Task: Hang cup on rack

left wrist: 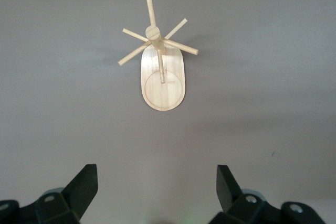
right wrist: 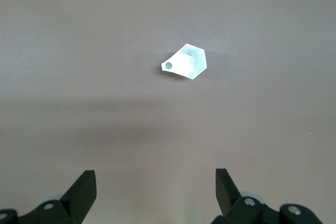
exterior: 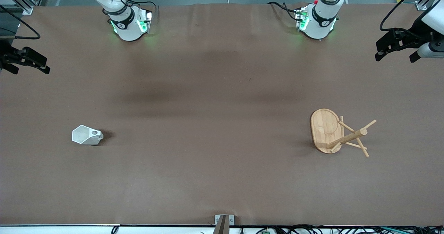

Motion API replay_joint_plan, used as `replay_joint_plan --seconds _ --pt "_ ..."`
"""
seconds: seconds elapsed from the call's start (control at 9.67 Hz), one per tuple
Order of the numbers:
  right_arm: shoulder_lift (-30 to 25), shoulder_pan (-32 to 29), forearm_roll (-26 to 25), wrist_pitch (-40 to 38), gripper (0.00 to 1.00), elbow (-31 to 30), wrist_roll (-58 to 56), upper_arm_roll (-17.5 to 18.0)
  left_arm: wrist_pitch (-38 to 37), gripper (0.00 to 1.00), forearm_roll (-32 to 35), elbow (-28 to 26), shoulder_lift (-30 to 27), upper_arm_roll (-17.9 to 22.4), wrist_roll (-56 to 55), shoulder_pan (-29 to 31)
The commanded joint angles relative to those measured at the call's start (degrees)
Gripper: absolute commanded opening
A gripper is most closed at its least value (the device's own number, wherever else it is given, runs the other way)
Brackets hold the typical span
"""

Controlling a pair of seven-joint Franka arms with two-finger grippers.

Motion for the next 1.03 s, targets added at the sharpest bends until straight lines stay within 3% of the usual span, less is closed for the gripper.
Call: replay_joint_plan --seconds 0.0,0.21,0.52,0.93 --pt "-1.0 -0.8 -0.9 0.2 1.0 -0.8 -0.4 0.2 0.1 1.0 0.9 -0.9 0.0 0.0 1.1 0.2" --pt "-0.1 -1.8 -0.8 1.4 1.0 -1.3 -0.5 0.1 0.1 1.0 0.7 -1.0 0.0 0.0 1.2 0.0" --pt "4.0 -4.9 -0.9 11.0 1.0 -6.2 -0.6 0.0 0.0 1.0 0.7 -1.4 0.0 0.0 1.0 0.0" --pt "15.2 -6.1 -0.9 25.8 1.0 -10.6 -0.6 0.0 -0.9 1.0 0.7 -1.1 0.4 0.0 0.8 0.0"
